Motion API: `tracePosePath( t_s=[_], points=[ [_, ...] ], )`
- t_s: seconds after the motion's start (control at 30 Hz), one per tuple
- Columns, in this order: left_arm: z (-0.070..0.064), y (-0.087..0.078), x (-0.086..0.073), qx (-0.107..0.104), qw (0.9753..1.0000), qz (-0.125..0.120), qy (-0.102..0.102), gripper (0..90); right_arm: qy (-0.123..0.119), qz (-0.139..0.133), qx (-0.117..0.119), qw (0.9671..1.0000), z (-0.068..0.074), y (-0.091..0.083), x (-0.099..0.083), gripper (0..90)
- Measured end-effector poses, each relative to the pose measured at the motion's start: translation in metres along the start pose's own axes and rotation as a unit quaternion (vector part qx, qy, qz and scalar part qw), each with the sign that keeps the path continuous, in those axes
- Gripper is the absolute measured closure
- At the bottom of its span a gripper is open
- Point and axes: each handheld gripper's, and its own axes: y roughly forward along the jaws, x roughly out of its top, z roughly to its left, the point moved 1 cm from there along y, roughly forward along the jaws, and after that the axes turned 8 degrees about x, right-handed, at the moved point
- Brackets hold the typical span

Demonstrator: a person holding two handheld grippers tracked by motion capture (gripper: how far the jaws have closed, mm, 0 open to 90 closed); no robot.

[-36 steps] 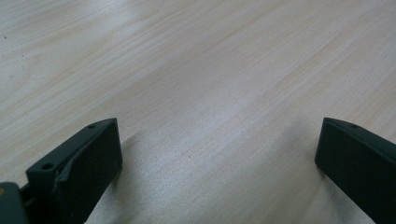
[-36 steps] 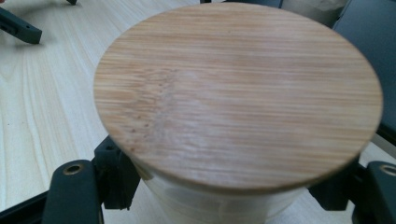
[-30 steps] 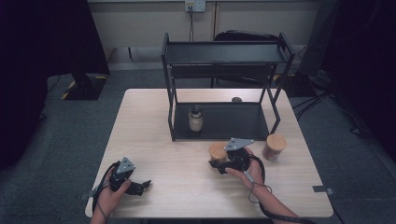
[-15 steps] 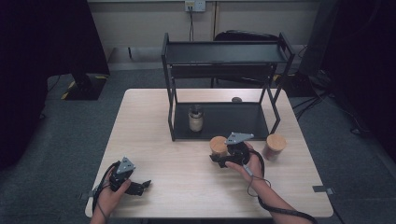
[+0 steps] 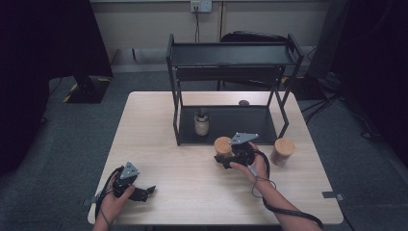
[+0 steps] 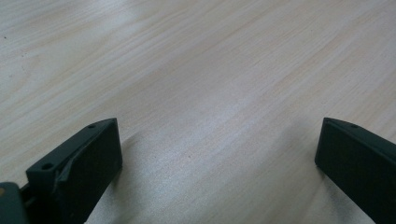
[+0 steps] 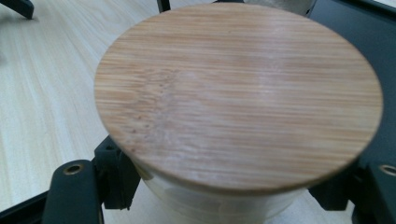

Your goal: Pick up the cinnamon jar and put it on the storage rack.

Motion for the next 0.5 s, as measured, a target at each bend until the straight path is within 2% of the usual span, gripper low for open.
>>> tracePosePath(
  t_s=[0.5],
  points=[
    [0.000, 0.000, 0.000, 0.000, 1.0000, 0.000, 0.000, 0.1, 0.003, -0.004, -0.012, 0.9999, -0.013, -0.001, 0.014, 25.0]
  ],
)
